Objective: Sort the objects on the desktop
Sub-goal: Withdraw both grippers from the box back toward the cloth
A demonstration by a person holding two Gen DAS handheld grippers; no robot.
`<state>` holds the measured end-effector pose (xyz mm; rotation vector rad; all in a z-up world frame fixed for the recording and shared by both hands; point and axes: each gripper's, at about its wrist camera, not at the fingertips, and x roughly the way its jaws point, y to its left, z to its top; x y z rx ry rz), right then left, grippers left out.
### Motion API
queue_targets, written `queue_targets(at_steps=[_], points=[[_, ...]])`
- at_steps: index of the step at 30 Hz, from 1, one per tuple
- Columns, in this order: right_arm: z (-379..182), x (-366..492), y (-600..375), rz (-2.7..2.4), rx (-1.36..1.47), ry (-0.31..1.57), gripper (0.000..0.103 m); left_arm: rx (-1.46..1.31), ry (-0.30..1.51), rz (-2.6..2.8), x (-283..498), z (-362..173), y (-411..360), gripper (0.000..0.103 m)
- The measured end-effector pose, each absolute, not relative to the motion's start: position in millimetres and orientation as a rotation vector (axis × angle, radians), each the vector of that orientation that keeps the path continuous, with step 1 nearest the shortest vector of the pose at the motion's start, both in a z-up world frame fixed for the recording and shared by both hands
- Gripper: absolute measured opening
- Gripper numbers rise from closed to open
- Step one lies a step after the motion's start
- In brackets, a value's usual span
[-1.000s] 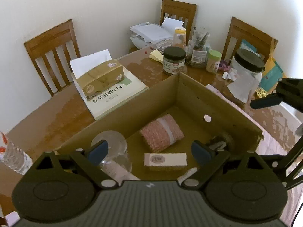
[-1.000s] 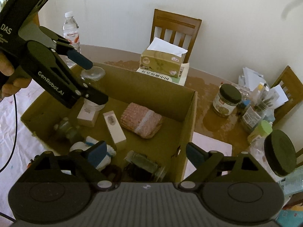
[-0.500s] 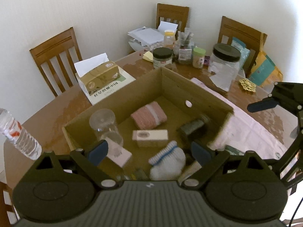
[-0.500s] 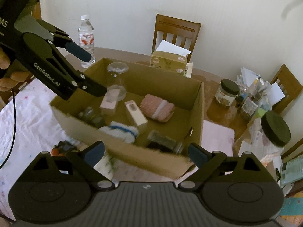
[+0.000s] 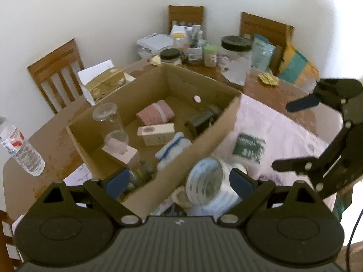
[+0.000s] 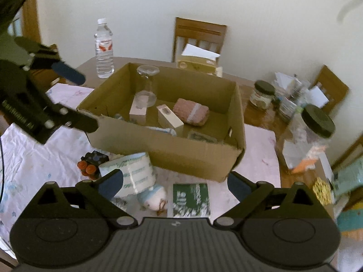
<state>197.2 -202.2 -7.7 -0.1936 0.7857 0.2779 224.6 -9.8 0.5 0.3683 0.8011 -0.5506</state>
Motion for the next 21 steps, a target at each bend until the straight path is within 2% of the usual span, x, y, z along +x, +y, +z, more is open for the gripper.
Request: queue_targets(at_steps=[10,21], points=[[-34.3,158.3,-169.2,0.153,-0.086,0.804,0.103,0.485,0.794,-0.646,188.9,-43.6,13.0,0.095],[-67.2,135.5,-143.4,0.027,0.032,0.866,0.103,0.541,0.758,-0.773,202.7,-91.7,21.4,0.092]])
